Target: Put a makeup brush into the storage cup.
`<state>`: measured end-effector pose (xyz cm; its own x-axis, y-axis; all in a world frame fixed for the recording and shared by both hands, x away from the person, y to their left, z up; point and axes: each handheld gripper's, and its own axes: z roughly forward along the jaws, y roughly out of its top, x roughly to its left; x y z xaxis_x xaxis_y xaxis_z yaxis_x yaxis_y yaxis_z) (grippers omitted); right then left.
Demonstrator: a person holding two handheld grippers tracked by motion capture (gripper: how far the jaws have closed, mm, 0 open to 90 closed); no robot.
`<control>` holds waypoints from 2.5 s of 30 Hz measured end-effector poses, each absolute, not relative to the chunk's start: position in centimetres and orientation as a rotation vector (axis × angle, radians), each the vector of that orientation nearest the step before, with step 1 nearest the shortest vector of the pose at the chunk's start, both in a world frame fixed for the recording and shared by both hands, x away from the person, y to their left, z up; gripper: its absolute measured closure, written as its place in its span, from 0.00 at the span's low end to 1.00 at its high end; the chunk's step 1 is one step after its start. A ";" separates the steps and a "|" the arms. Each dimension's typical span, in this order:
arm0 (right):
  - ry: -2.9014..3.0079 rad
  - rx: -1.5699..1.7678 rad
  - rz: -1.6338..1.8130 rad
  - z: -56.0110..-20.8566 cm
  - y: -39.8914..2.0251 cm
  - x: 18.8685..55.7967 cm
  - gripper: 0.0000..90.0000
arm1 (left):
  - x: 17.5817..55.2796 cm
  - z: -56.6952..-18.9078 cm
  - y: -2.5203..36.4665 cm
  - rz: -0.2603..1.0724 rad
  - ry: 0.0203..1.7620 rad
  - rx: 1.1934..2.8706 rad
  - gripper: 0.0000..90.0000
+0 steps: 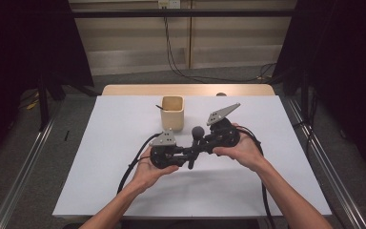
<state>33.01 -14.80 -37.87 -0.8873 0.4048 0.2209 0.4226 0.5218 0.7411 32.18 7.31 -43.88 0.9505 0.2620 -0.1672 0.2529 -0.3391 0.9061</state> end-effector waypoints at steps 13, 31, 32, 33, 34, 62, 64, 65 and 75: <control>-2.674 -0.761 -1.406 -37.8 -15.1 33.0 0.75 | 32.3 -43.8 7.5 0.005 0.385 1.932 0.83; -2.661 -0.847 -1.458 -38.1 -15.8 33.0 0.44 | 32.4 -43.8 7.6 0.017 0.407 1.921 0.83; -2.667 -0.859 -1.465 -38.2 -15.8 33.0 0.41 | 32.5 -43.7 7.6 0.019 0.404 1.922 0.83; -2.671 -0.865 -1.467 -38.2 -15.9 32.9 0.40 | 32.5 -43.7 7.7 0.025 0.403 1.922 0.83; -2.662 -0.875 -1.482 -38.3 -16.0 32.9 0.38 | 32.5 -43.7 7.7 0.028 0.406 1.920 0.83; -2.641 -1.086 -1.629 -40.4 -18.1 31.3 0.02 | 32.6 -43.2 9.5 0.082 0.456 1.899 0.83; -2.652 -1.111 -1.630 -40.5 -18.2 31.2 0.02 | 32.6 -43.0 9.8 0.085 0.459 1.897 0.83; -2.662 -1.125 -1.621 -40.6 -18.3 31.1 0.02 | 32.6 -43.0 10.0 0.090 0.464 1.898 0.83; -2.692 -1.192 -1.719 -41.4 -19.7 30.0 0.02 | 32.4 -43.0 11.0 0.087 0.482 1.896 0.83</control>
<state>29.99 -19.67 -41.40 -0.7243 0.6757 0.1372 0.4088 0.2606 0.8746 32.40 10.99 -42.96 0.9139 0.3692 -0.1686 0.2871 -0.2946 0.9115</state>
